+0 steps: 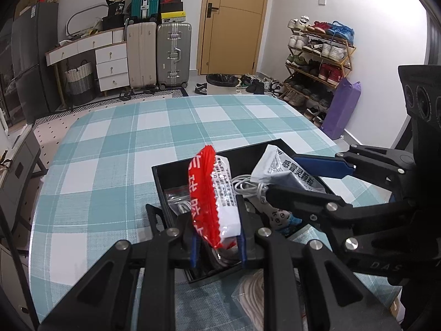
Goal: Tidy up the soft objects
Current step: 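Carry the red-and-white packet and white sachet over the black box, then open both tools to drop the packet and sachet into the box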
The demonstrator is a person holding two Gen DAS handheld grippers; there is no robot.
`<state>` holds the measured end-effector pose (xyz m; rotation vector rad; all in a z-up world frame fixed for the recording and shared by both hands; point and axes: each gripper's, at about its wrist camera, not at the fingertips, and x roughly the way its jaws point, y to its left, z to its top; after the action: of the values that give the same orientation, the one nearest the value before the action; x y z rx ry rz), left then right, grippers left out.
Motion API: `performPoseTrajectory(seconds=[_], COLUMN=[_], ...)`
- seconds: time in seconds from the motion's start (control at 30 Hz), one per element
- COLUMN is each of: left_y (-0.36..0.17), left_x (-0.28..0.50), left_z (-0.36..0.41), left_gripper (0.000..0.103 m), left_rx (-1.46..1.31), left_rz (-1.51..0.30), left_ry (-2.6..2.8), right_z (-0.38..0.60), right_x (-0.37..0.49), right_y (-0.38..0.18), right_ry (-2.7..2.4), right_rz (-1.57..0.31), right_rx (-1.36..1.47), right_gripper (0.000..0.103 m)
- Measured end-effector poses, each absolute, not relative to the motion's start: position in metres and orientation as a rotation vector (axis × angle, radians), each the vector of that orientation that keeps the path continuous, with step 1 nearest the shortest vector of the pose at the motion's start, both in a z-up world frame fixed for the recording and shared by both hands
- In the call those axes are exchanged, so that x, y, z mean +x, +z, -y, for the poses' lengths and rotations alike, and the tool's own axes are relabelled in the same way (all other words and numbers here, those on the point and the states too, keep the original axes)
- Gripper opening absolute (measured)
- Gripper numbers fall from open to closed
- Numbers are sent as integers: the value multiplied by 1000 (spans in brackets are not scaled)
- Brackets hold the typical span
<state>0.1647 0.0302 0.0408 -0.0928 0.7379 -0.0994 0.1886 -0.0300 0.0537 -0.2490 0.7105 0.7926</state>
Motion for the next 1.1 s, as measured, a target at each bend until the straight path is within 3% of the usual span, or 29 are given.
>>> performPoseTrajectory(seconds=[0.5,1.0,1.03,1.1], left_y=[33,31,31,30], left_x=[174,176,176,176], left_z=[-23,-21,-20,-17], left_gripper=[19,20,22,37], left_rx=[-85,-82,-79,-67], left_rz=[-765,-770,-773,-788], left_ry=[-112,-118,-118,-119], right_z=[29,56,59,63], right_x=[213,204,202,199], right_y=[41,50,51,53], right_ry=[748,663,663,660], right_rz=[-693,-647,-645,-643], right_rx=[-279,-292,-290,-285], right_gripper=[43,82,83,84])
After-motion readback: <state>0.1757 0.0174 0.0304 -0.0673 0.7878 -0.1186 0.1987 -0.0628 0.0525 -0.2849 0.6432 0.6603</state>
